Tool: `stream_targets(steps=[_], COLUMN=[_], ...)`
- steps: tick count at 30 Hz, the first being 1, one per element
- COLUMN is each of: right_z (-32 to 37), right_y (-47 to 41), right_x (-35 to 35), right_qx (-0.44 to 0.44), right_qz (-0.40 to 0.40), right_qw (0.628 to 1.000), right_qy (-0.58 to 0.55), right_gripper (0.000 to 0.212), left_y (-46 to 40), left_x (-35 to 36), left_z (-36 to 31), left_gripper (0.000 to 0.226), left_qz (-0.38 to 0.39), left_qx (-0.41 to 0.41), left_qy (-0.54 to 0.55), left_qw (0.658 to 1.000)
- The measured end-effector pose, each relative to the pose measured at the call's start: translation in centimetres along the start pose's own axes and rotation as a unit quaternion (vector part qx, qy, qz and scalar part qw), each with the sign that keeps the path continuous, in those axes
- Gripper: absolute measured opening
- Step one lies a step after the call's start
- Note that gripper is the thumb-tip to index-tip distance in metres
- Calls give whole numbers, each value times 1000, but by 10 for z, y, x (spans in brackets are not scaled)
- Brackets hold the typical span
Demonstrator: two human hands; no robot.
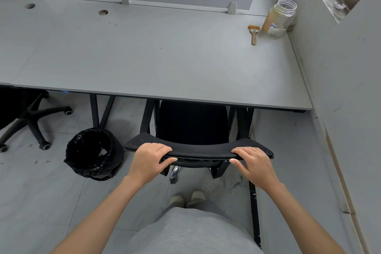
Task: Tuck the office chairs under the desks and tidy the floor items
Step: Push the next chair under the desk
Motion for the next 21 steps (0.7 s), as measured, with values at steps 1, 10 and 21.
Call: stream_targets(steps=[1, 10, 21], right_z=[0, 35, 126], right_y=[0, 6, 12], right_x=[0, -14, 98], right_qx=[6, 12, -41], right_qz=[10, 11, 421], right_qw=[1000, 977, 861], right_qy=[-2, -211, -281], right_gripper=[62, 40, 35], left_y=[0, 14, 187], left_x=[0, -23, -16], left_z=[0, 0, -38], left_gripper=[64, 41, 27], left_qz=[3, 38, -158], left_qx=[0, -156, -576], left_qy=[2, 247, 433], left_qw=[1000, 955, 675])
Point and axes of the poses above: each hand's wrist, its own y-axis away from the middle knuckle, its own x-axis out of the palm, z = x × y, the point moved 5 cm from there along -y, towards the middle knuckle, and after that the axes turned 7 degrees about -y, right-handed, at the moved point
